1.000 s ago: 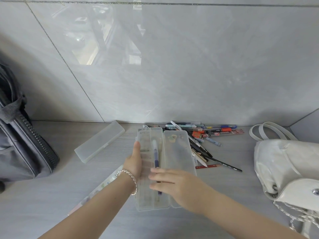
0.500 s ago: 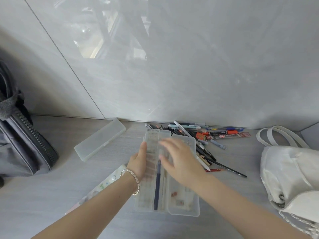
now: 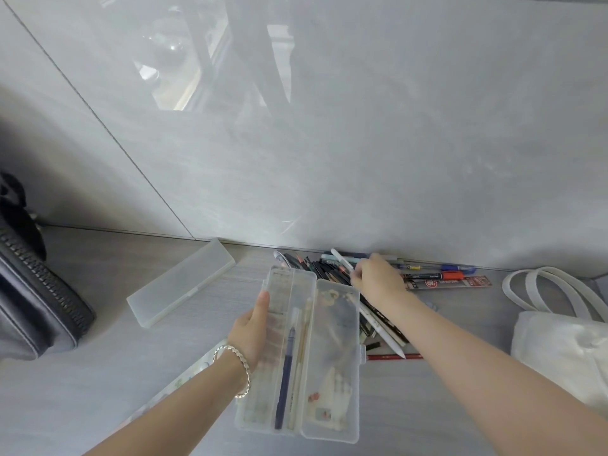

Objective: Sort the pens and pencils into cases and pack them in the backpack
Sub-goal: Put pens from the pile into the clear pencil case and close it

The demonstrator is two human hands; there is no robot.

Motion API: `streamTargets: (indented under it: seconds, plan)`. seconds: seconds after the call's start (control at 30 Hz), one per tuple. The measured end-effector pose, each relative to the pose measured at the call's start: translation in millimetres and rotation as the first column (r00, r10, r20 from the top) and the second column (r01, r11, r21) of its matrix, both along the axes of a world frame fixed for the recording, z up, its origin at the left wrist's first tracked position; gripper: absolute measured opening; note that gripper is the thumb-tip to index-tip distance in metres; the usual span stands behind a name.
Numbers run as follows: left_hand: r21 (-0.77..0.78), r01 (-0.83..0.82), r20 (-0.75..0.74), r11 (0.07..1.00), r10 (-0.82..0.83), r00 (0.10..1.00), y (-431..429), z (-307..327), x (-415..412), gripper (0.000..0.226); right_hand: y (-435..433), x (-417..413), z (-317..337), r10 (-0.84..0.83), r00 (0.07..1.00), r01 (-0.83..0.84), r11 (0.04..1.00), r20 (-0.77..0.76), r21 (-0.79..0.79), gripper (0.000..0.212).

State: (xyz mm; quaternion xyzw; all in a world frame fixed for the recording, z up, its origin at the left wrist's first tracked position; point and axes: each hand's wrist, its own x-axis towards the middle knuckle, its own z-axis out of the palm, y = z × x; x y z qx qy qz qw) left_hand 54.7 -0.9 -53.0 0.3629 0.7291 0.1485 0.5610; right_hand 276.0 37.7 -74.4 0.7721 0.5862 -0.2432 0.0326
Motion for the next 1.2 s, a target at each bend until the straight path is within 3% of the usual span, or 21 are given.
streamTargets:
  seconds: [0.17, 0.3, 0.47, 0.6, 0.67, 0.8, 0.9, 1.0, 1.07, 1.13, 1.2]
  plan:
    - [-0.006, 0.004, -0.002, 1.0, -0.004, 1.0, 1, -4, -1, 0.071, 1, 9, 12, 0.051, 0.999, -0.052, 0.992, 0.006, 0.112, 0.014]
    - [-0.002, 0.012, -0.007, 1.0, -0.012, 1.0, 4, -4, -3, 0.068, -2, 28, 10, 0.134, 0.971, -0.14, 0.99, 0.198, 0.016, 0.02]
    - [-0.024, -0.015, 0.0, 1.0, 0.015, 1.0, 2, -3, -4, 0.075, -3, 31, 0, 0.135, 0.968, -0.133, 0.991, 0.211, -0.021, 0.023]
    - [-0.012, -0.014, 0.017, 1.0, 0.014, 1.0, 2, 7, -1, 0.062, 2, 32, 4, 0.151, 0.966, -0.143, 0.988, 0.209, -0.053, 0.01]
    - [-0.005, -0.015, 0.021, 1.0, 0.015, 1.0, 1, 9, -1, 0.06, 3, 31, 12, 0.141, 0.966, -0.132, 0.99, 0.218, -0.055, 0.006]
    - [-0.011, -0.016, 0.028, 1.0, 0.016, 0.999, -1, 8, -2, 0.068, -10, 31, 42, 0.113, 0.945, -0.115, 0.993, 0.307, -0.014, 0.018]
    - [-0.023, -0.022, 0.021, 0.999, 0.022, 1.0, -6, 9, -3, 0.069, -35, 24, 86, 0.107, 0.947, -0.125, 0.991, 0.304, 0.041, 0.013]
    - [-0.034, -0.027, 0.019, 0.999, 0.027, 0.999, -10, 11, 0, 0.068, -66, 10, 131, 0.133, 0.979, -0.156, 0.977, 0.154, 0.148, 0.009]
    - [-0.04, -0.013, 0.009, 0.999, 0.013, 1.0, -11, 9, 2, 0.072, -80, 4, 149, 0.163, 0.976, -0.138, 0.976, -0.147, 0.166, 0.009]
    - [-0.047, 0.015, 0.015, 0.999, -0.014, 1.0, -14, 10, 5, 0.074, -86, 1, 157, 0.074, 0.851, 0.002, 0.99, -0.521, 0.144, 0.011]
    - [-0.052, 0.032, 0.039, 0.998, -0.03, 0.999, -18, 11, 7, 0.077, -87, -2, 156, -0.052, 0.738, 0.139, 0.987, -0.673, 0.077, 0.019]
